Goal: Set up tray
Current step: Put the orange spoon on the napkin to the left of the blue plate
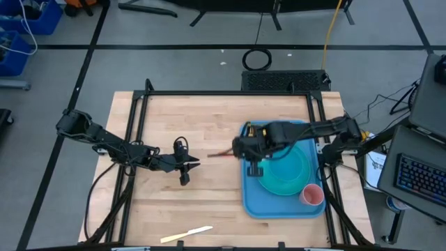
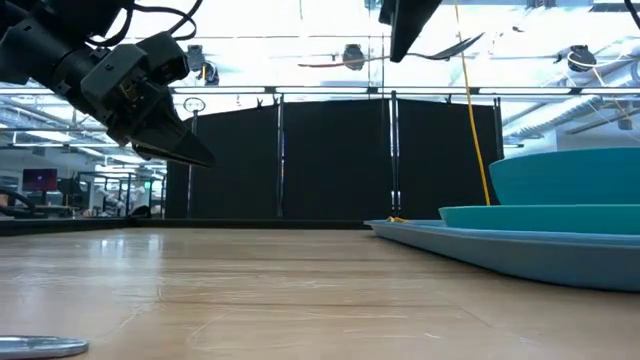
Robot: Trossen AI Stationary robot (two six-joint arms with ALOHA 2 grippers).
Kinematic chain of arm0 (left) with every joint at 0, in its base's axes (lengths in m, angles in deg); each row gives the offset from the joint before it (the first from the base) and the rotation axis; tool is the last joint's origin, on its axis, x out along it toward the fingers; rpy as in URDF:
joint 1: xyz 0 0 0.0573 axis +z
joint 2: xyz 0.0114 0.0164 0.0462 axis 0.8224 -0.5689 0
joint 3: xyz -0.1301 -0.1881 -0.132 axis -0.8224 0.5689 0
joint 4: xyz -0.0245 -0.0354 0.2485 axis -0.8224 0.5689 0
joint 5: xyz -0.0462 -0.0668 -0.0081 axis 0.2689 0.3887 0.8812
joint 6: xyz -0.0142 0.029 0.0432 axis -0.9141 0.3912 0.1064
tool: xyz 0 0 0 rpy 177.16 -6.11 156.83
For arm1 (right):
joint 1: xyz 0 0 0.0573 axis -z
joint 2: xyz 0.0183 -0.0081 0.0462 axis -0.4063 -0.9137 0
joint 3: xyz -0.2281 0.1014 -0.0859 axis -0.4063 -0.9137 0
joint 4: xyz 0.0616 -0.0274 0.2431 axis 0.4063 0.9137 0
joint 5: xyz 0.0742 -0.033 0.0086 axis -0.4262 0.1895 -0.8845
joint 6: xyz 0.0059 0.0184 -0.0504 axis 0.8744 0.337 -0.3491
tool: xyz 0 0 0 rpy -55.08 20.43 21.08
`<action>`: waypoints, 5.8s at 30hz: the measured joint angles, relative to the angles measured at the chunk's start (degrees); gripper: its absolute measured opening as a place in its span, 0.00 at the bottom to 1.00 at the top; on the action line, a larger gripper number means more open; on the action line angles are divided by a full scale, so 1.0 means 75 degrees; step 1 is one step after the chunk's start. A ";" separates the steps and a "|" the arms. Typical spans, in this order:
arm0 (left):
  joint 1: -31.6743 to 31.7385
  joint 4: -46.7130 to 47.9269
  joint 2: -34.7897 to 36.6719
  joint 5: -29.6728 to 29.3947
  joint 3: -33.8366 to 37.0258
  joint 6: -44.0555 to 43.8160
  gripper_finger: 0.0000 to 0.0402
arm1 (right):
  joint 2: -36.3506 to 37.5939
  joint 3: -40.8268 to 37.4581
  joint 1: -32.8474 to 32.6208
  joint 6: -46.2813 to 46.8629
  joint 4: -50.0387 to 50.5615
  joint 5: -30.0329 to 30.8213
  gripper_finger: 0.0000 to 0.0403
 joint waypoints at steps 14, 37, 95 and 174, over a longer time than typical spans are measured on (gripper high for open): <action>0.0000 -0.0024 0.0000 -0.0001 0.0000 0.0000 0.21 | 0.0203 -0.0003 0.1893 -0.1591 0.0666 -0.0344 0.00; -0.0003 -0.0057 0.0000 0.0000 0.0000 0.0000 0.21 | 0.1869 -0.4054 0.4213 -0.3673 -0.1313 -0.1446 0.00; 0.0000 -0.0105 0.0000 -0.0003 0.0000 0.0003 0.21 | 0.2349 -0.7023 0.5755 -0.4384 -0.3906 -0.2659 0.00; 0.0000 -0.0105 -0.0001 -0.0026 0.0000 0.0009 0.21 | 0.1749 -0.7635 0.6340 -0.4887 -0.4923 -0.2822 0.03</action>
